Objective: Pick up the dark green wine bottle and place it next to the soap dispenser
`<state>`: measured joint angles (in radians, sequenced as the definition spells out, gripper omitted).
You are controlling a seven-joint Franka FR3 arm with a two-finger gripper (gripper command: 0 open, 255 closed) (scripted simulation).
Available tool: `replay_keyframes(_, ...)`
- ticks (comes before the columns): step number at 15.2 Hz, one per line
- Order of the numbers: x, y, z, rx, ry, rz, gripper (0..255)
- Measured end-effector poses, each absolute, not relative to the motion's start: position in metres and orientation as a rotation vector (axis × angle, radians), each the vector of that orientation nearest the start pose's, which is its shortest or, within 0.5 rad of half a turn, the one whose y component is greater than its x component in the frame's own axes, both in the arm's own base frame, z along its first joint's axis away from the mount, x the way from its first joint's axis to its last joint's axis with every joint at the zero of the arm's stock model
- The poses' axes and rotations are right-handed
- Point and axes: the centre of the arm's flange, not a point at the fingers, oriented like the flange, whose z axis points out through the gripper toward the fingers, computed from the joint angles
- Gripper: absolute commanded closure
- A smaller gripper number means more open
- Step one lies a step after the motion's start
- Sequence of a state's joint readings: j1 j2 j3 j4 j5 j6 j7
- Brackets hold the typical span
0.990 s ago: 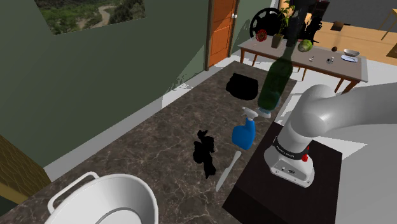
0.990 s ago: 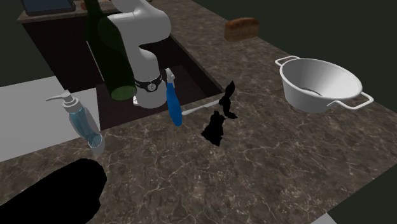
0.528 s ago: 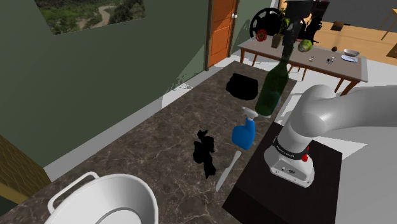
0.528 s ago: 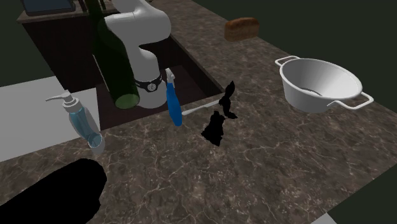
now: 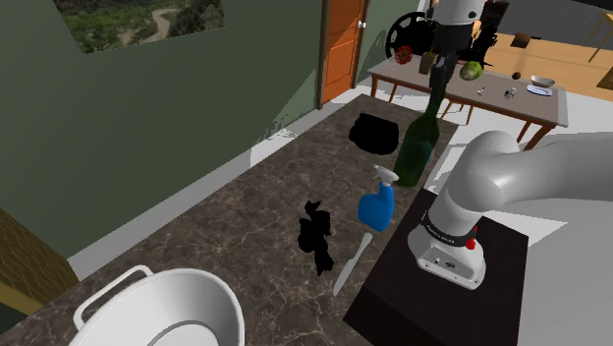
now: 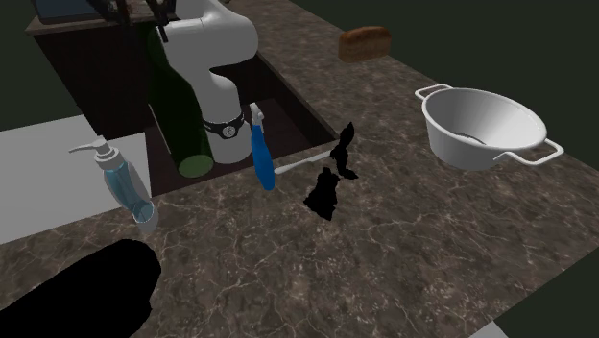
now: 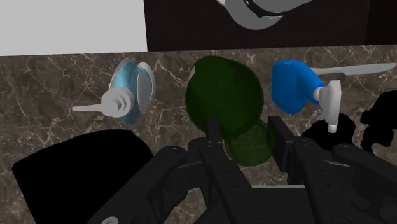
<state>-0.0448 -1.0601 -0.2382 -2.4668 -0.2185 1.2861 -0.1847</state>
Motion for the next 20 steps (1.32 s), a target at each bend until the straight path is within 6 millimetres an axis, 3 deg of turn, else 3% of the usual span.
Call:
replay_keyframes(18, 0.192, -0.11, 0.481, -3.117, 0.018, 0.211, 255)
replay_keyframes(20, 0.191, -0.111, 0.478, -3.117, 0.018, 0.211, 255)
